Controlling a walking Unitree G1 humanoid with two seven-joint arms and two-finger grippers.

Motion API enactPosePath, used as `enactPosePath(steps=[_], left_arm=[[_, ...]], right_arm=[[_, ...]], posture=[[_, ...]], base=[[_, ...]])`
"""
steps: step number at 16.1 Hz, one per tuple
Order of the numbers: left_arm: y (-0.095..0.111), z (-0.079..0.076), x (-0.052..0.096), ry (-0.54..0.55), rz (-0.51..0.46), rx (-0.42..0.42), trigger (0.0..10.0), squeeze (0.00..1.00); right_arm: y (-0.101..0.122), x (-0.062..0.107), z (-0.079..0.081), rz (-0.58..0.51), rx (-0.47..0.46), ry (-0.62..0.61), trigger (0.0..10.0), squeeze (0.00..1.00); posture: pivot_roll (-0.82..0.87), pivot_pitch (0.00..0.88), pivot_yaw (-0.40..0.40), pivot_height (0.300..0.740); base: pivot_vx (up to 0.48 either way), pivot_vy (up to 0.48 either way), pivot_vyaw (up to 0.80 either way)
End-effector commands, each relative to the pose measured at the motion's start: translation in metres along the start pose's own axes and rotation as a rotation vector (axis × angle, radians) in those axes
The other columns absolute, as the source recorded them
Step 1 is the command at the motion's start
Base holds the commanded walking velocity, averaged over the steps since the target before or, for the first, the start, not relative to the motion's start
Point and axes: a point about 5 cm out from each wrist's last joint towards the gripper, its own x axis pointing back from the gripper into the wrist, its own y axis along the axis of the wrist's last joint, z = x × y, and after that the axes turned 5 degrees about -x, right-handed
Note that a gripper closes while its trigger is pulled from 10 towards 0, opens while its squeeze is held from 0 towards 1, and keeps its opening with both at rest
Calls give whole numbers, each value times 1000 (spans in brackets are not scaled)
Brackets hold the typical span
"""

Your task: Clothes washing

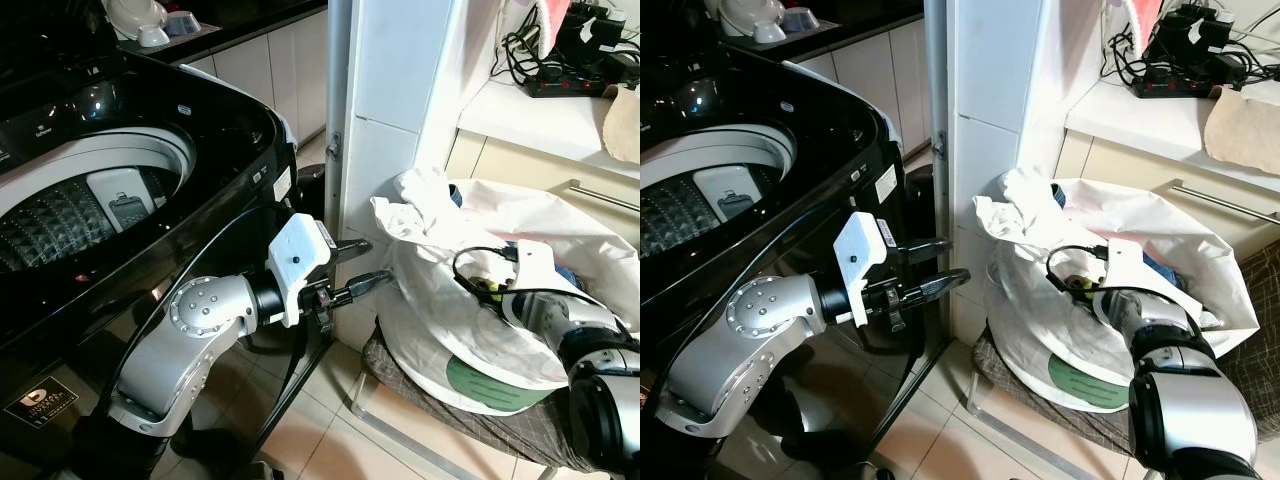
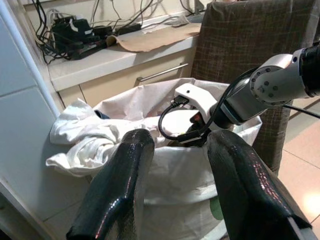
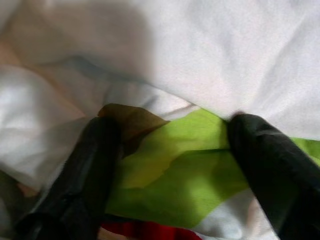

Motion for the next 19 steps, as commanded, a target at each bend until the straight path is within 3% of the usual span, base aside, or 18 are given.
enactPosePath(steps=[1, 19], left_arm=[[4, -2, 0, -10, -1, -12, 10000, 0], [6, -1, -2, 14, -19, 11, 10000, 0]], right_arm=[[-17, -1, -6, 63, -28, -23, 0, 0], [-3, 2, -14, -30, -94, -40, 0, 0]], posture=[[17, 34, 45, 740], [4, 9, 48, 740]], base=[[0, 0, 0], [0, 0, 0]])
